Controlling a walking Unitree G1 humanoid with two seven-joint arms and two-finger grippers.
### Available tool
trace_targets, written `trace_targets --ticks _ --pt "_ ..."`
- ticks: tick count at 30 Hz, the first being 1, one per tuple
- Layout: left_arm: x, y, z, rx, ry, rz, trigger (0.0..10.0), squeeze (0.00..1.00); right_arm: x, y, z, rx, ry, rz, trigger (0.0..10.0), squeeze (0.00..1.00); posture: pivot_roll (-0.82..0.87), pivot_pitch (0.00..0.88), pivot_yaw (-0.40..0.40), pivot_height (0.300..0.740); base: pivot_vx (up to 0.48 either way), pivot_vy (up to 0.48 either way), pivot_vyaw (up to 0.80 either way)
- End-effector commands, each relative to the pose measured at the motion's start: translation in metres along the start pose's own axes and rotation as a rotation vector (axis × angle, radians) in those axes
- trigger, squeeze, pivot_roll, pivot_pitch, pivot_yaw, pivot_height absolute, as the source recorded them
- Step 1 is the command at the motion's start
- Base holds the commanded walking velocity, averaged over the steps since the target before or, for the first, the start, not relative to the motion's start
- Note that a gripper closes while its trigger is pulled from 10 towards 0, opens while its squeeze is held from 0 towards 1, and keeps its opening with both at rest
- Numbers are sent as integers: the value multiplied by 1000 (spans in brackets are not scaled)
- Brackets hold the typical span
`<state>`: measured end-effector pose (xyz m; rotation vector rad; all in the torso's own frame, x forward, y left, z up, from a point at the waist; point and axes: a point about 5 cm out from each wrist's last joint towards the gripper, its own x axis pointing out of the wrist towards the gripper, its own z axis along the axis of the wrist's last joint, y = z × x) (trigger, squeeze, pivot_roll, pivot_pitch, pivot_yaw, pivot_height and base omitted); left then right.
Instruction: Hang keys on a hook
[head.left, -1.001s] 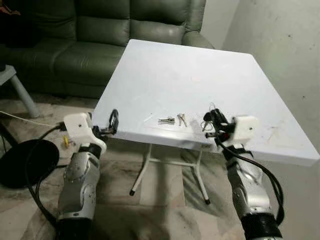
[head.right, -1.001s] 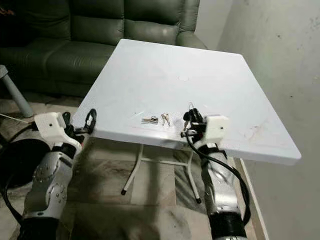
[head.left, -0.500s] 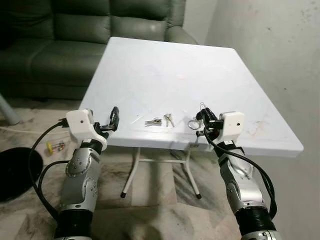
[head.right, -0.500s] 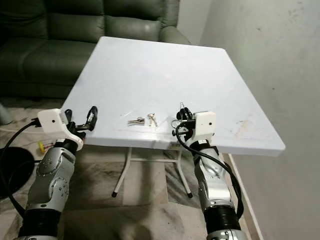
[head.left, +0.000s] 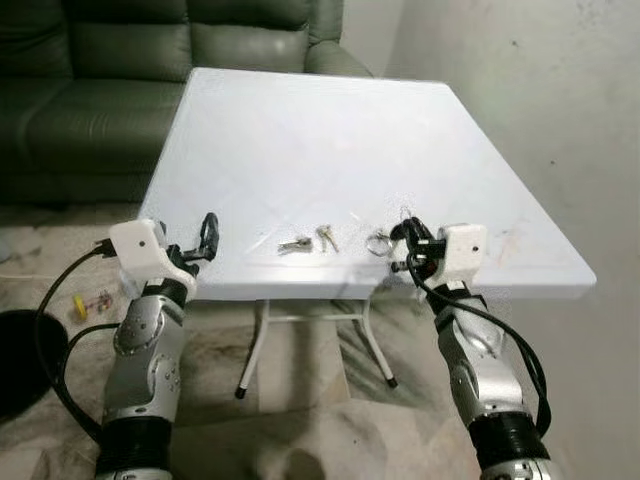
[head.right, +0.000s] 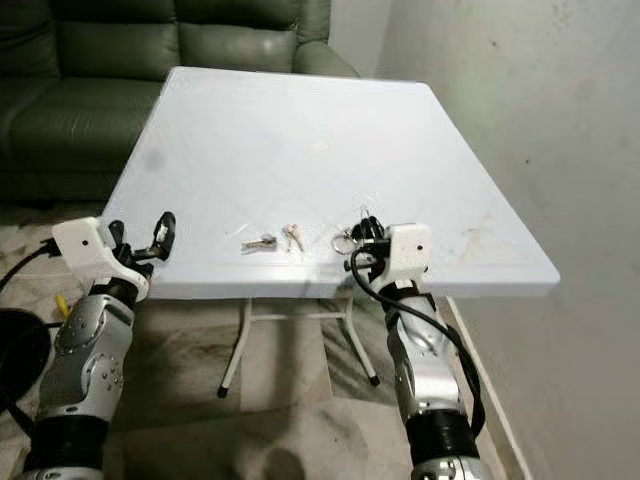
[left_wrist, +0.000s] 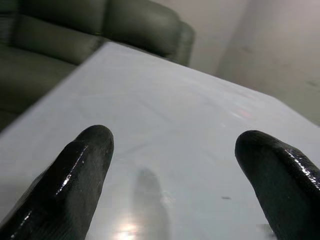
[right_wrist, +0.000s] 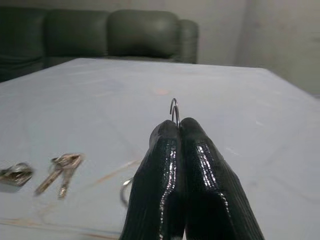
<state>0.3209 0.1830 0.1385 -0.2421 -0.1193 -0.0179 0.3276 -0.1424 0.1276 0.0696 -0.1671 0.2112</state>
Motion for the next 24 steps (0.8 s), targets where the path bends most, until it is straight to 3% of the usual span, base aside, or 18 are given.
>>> trace_targets --ticks 1,7,13,24 --pt "3 -5 4 -3 -17 -30 10000 0 1 1 6 -7 -23 9 10000 0 69 0 -82 715 0 0 -706" --pt "2 -9 7 -2 -27 -63 10000 0 1 1 10 -38 -37 21 10000 0 64 0 -82 715 0 0 -708" --pt "1 -9 7 -26 -28 -46 10000 0 1 0 11 -41 -38 16 10000 0 62 0 -85 715 0 431 -708" --pt "0 -10 7 -33 -14 -14 10000 0 0 -1 12 -50 -33 23 10000 0 71 0 -99 715 0 0 -707"
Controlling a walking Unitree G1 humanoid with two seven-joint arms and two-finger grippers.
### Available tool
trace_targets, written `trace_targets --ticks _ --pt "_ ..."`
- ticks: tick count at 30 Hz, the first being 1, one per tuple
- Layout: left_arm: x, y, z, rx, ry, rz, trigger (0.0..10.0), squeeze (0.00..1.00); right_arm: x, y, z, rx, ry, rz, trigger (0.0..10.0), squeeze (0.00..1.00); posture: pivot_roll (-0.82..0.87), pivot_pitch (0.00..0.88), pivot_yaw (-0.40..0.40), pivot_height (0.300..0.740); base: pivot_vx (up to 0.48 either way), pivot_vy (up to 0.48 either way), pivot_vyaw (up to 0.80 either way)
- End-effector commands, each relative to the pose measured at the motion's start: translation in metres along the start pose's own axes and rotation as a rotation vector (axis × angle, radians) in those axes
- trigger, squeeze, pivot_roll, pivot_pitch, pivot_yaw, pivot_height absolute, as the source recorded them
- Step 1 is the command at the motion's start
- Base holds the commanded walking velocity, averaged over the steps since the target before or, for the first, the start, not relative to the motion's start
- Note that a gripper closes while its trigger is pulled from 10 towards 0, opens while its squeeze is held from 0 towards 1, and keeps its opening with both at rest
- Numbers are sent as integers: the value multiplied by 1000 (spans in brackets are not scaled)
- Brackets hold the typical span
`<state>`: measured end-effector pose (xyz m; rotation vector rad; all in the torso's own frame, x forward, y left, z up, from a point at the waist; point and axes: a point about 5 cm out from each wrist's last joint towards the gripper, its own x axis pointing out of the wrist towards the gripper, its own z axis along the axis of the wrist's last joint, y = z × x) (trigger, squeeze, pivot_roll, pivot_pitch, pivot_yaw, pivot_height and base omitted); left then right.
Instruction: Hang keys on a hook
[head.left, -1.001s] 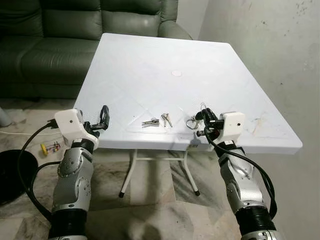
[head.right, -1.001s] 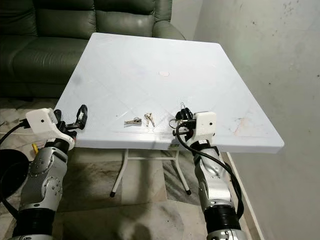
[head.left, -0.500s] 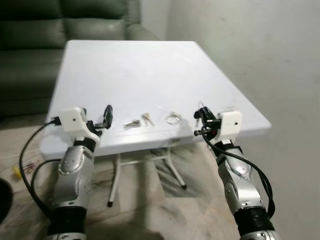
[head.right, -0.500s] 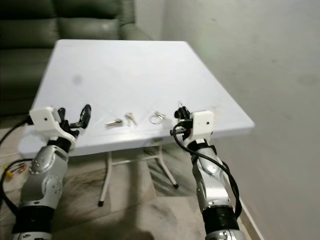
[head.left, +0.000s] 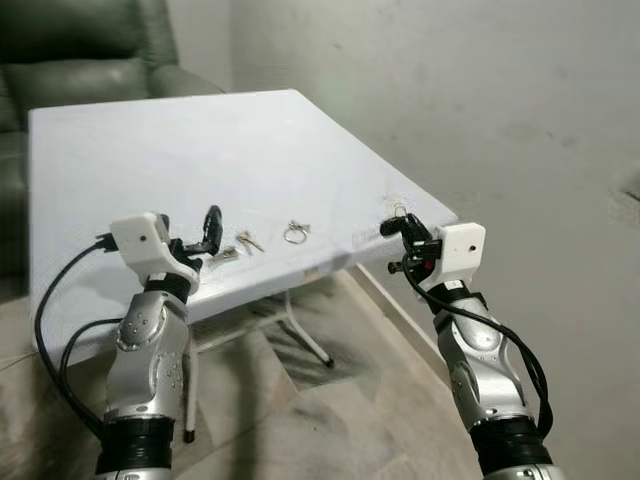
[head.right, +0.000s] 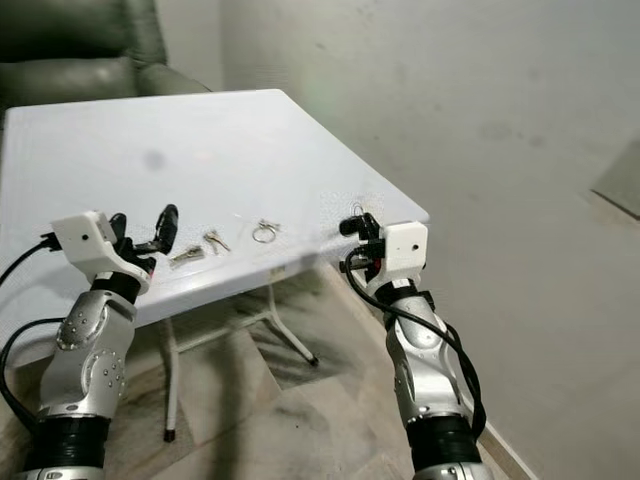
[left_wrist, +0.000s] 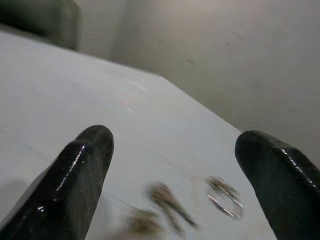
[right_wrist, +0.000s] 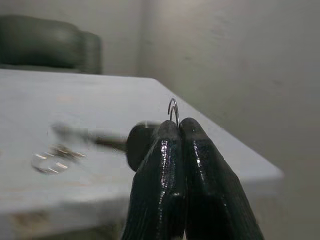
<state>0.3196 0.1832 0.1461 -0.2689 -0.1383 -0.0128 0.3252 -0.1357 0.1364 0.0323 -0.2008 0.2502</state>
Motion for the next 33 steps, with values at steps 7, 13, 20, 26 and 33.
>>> trace_targets --ticks 7,13,20,26,33 --pt "-1 -8 -2 -12 18 -5 10000 0 -2 -7 4 -14 -1 -16 10000 0 72 0 -102 715 0 0 -708" --pt "-2 -9 -3 1 28 -11 10000 0 -2 -8 4 -14 2 -16 10000 0 72 0 -102 715 0 0 -710" --pt "-3 -13 -3 7 26 -32 10000 0 -2 -7 3 -11 4 -22 10000 0 73 0 -95 715 0 0 -707" --pt "-4 -18 -5 26 34 -49 10000 0 -3 -6 3 -7 5 -26 10000 0 71 0 -86 715 0 0 -709" --pt "-6 -22 -6 35 45 -71 10000 0 -10 -6 0 -3 9 -43 10000 0 57 0 -54 715 0 0 -710"
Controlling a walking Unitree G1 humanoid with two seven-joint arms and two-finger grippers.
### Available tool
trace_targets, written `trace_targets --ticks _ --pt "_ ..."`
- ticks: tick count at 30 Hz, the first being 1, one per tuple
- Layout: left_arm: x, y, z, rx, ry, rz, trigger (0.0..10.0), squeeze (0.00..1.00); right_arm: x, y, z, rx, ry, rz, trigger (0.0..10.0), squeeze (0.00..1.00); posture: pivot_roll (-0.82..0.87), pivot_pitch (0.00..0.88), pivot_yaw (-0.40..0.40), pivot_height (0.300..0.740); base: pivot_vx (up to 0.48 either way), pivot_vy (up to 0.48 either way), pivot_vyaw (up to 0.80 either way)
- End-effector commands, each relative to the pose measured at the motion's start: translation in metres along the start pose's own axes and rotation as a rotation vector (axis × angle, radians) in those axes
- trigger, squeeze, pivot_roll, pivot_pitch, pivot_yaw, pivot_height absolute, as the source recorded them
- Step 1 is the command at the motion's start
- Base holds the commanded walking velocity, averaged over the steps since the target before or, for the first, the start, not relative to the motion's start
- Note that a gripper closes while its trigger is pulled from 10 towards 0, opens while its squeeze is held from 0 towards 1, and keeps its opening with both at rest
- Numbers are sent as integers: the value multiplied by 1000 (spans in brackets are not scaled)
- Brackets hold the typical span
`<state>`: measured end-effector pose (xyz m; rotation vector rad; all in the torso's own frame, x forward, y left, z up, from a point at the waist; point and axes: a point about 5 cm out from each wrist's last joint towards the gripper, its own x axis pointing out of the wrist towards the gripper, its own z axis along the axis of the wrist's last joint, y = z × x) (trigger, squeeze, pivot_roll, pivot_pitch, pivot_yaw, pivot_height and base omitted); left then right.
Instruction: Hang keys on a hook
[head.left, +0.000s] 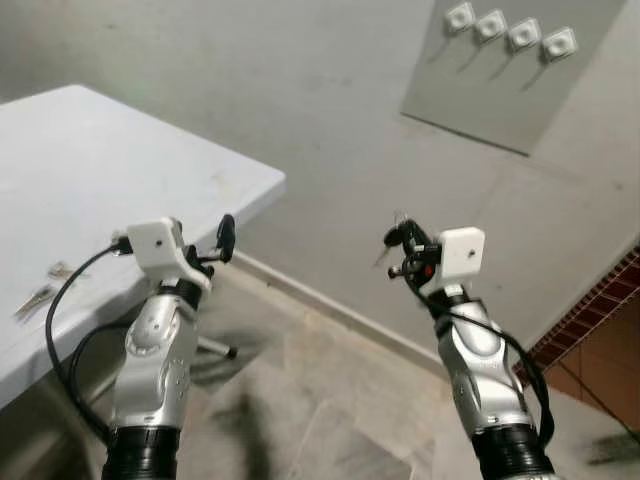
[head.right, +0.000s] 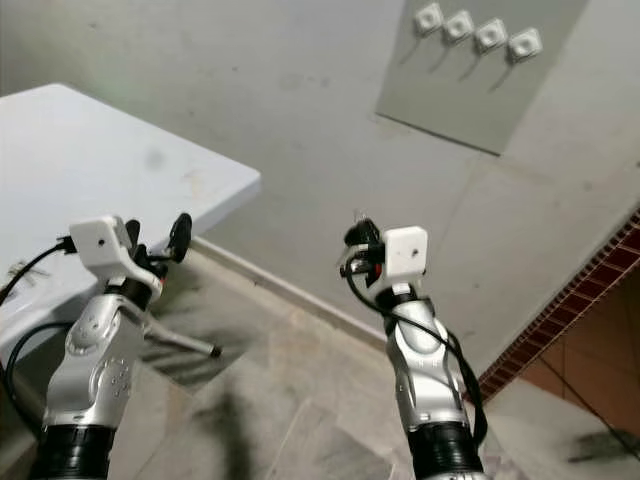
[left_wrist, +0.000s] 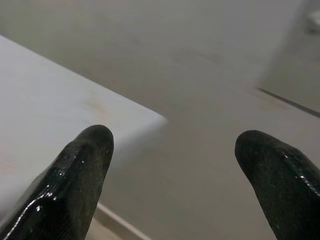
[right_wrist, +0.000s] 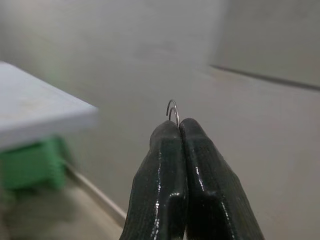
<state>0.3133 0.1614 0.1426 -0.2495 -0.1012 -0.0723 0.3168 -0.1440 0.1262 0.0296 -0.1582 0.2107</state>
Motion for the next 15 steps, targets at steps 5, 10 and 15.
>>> trace_targets --ticks 5,10,15 --pt "1 -3 1 31 16 -34 10000 0 -3 1 6 5 -31 -21 10000 0 47 0 -34 715 0 0 -710" --pt "1 -6 2 36 17 -48 10000 0 -8 -1 4 5 -29 -38 10000 0 38 0 -18 715 0 0 -710" --pt "3 -8 -1 40 35 -47 10000 0 -11 -6 6 8 -39 -88 10000 0 31 0 -16 715 0 0 -285"
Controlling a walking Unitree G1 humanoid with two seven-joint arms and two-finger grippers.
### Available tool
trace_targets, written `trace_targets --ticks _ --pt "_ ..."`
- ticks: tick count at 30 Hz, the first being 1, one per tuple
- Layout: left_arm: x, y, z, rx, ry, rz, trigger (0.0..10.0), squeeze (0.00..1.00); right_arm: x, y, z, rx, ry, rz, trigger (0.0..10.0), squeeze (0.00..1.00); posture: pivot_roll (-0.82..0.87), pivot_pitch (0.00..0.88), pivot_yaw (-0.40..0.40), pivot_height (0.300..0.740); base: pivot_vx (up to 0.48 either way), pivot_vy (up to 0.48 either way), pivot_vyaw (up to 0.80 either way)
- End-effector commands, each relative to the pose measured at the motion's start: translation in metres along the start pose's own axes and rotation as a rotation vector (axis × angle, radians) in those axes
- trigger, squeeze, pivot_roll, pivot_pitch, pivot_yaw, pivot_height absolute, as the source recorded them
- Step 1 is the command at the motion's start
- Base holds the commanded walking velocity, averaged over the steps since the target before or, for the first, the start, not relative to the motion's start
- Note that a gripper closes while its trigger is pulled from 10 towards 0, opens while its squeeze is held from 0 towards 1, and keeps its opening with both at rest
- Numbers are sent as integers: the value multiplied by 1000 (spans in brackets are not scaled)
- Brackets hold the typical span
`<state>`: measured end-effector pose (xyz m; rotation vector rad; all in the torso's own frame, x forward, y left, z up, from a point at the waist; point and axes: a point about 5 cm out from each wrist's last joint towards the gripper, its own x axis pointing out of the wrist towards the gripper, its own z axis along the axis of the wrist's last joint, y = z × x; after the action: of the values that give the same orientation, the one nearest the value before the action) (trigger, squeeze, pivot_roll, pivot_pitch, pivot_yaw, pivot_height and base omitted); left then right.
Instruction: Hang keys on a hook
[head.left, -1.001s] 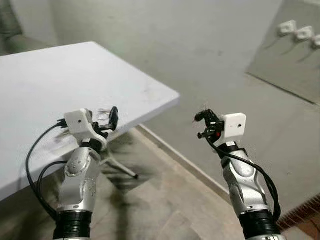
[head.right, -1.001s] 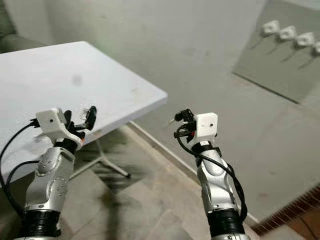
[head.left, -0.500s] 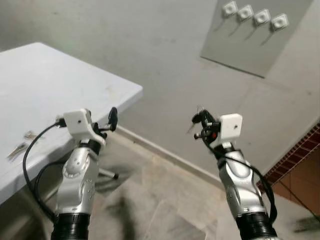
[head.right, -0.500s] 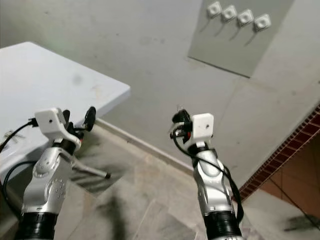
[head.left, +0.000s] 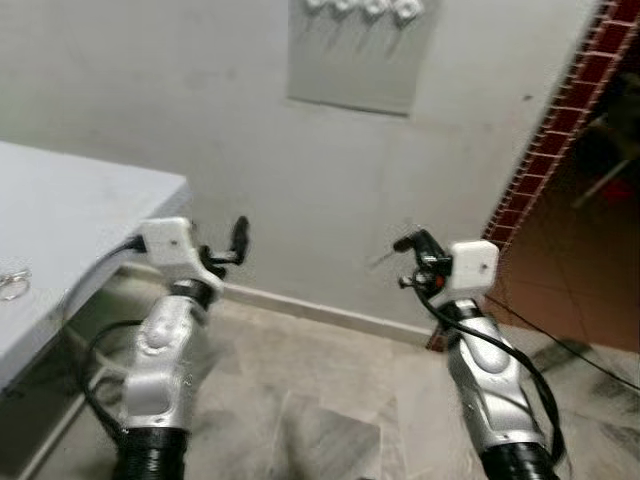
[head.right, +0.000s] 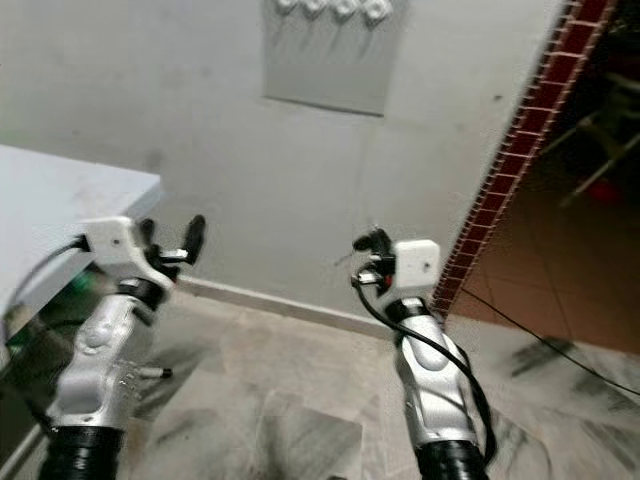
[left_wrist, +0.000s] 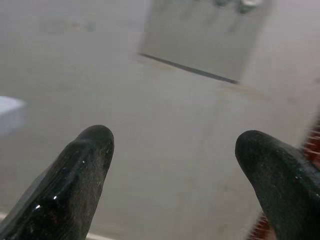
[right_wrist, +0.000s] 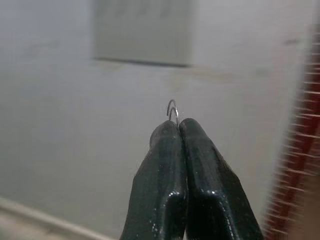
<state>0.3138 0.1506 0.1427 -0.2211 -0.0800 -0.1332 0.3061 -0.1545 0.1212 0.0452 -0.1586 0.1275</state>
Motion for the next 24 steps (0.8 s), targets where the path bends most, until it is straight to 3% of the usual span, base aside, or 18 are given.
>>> trace_targets --ticks 1,24 --pt "1 2 2 13 7 11 10000 0 2 1 8 -2 -27 -7 10000 0 30 0 -16 715 0 0 0" --pt "-2 -3 -4 -68 11 11 10000 0 0 2 8 -27 6 0 10000 0 22 0 -42 715 19 0 0"
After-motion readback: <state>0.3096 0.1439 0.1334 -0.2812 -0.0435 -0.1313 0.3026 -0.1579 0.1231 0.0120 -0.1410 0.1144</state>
